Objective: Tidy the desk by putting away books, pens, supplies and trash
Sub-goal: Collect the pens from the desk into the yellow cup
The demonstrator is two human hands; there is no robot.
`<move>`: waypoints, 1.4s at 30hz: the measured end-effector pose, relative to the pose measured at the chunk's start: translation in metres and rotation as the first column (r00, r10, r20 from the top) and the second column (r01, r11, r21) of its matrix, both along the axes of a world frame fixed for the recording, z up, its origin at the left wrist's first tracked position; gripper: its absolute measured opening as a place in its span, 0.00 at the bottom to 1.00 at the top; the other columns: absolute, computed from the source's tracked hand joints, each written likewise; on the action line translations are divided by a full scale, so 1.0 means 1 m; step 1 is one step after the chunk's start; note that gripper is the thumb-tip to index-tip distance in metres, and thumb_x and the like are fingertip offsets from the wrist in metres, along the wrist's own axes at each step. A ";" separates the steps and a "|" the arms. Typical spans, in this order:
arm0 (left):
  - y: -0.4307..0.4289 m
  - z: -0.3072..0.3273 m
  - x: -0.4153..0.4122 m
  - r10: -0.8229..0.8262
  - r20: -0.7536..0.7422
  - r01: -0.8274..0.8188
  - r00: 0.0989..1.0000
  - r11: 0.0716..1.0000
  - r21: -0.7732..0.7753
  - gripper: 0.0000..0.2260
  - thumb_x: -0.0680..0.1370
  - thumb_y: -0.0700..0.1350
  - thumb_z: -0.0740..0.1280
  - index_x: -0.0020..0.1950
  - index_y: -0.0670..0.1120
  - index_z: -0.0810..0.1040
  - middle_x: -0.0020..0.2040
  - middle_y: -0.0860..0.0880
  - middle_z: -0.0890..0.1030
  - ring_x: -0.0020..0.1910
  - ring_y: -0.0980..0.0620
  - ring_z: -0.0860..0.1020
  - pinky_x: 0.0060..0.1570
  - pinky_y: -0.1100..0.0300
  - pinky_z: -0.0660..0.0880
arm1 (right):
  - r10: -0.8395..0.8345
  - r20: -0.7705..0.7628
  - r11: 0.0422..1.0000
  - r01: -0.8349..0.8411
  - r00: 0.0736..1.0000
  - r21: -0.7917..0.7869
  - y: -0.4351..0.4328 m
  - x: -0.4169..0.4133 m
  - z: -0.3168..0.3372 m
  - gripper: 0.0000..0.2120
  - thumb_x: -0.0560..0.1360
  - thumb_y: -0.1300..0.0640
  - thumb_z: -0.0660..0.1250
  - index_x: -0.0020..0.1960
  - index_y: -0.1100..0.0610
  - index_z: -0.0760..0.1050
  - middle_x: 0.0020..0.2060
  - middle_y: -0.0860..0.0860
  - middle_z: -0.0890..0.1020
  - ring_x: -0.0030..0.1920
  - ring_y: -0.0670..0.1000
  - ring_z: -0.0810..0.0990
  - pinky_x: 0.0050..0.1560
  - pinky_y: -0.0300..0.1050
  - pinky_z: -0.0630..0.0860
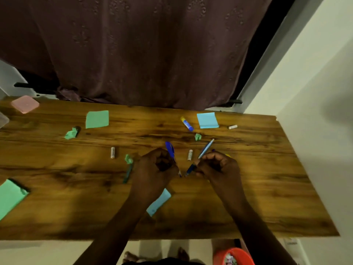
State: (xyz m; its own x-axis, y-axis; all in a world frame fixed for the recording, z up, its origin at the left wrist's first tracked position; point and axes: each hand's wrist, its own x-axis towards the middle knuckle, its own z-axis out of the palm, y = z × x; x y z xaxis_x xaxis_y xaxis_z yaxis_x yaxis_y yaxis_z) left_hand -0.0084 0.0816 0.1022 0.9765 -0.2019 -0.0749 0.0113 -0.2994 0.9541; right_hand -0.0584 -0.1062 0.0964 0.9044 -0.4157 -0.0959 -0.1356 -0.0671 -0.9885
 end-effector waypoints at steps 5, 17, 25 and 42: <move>-0.066 -0.006 -0.019 -0.023 -0.009 0.023 1.000 0.999 -0.047 0.08 0.71 0.38 0.78 0.43 0.48 0.83 0.38 0.54 0.86 0.38 0.56 0.84 0.38 0.61 0.79 | -0.021 0.022 0.996 0.023 1.000 -0.087 -0.061 -0.021 0.000 0.04 0.74 0.61 0.77 0.47 0.59 0.83 0.39 0.54 0.87 0.41 0.55 0.87 0.43 0.51 0.84; -0.143 -0.041 -0.032 0.053 -0.019 -0.050 0.998 0.986 0.158 0.10 0.73 0.43 0.76 0.45 0.58 0.79 0.38 0.61 0.82 0.39 0.68 0.80 0.36 0.72 0.73 | 0.119 -0.062 0.846 -0.134 0.991 -0.515 -0.116 -0.024 -0.038 0.04 0.77 0.59 0.73 0.51 0.53 0.83 0.43 0.43 0.86 0.42 0.38 0.84 0.41 0.34 0.79; -0.135 -0.059 -0.027 0.062 -0.038 -0.051 0.997 0.972 0.231 0.08 0.73 0.43 0.76 0.50 0.52 0.84 0.44 0.55 0.85 0.43 0.59 0.83 0.48 0.54 0.82 | 0.175 -0.154 0.780 -0.232 0.973 -0.581 -0.111 -0.011 -0.044 0.07 0.76 0.55 0.74 0.54 0.52 0.83 0.47 0.45 0.87 0.45 0.42 0.85 0.47 0.47 0.83; 0.002 -0.030 -0.035 0.382 0.070 -0.383 0.922 0.924 0.001 0.09 0.74 0.33 0.72 0.47 0.46 0.85 0.43 0.53 0.86 0.45 0.58 0.84 0.49 0.64 0.79 | 0.400 0.135 0.784 -0.262 0.906 -0.563 0.030 0.008 -0.010 0.03 0.77 0.56 0.72 0.50 0.53 0.82 0.43 0.41 0.85 0.46 0.37 0.83 0.45 0.29 0.77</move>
State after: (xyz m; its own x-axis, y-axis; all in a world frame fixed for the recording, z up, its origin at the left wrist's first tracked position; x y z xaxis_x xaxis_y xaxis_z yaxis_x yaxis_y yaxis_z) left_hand -0.0431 0.0840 0.0720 0.9821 0.1884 -0.0066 0.0637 -0.2987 0.9522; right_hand -0.0505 -0.0761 0.0868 0.9604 -0.0097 0.2783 0.2221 -0.5762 -0.7866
